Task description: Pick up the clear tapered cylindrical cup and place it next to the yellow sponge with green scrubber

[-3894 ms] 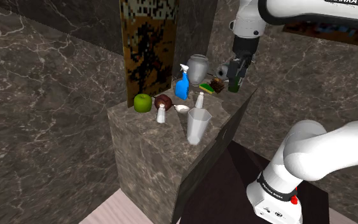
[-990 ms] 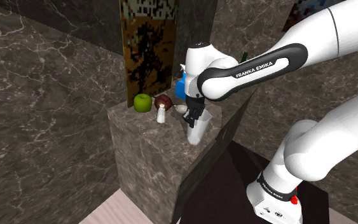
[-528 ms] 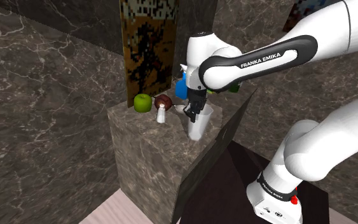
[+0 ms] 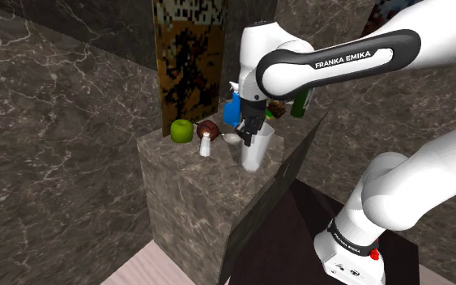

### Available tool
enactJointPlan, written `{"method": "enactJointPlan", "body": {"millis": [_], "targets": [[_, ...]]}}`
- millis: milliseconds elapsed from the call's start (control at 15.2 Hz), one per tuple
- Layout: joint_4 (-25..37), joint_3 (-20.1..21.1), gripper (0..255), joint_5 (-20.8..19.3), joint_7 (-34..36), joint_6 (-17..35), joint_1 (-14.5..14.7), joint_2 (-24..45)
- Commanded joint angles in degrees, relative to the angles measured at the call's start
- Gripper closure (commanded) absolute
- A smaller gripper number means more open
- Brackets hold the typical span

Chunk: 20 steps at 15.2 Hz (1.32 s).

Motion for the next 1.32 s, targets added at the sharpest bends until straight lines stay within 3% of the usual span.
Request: {"method": "enactJointPlan", "body": {"millis": [0, 1254], "targets": [[1.3, -0.17, 255, 0.01, -0.3, -1.77, -0.04, -0.49], [15.1, -0.75, 255, -0.04, -1.68, -16.54, -0.28, -1.54]]}}
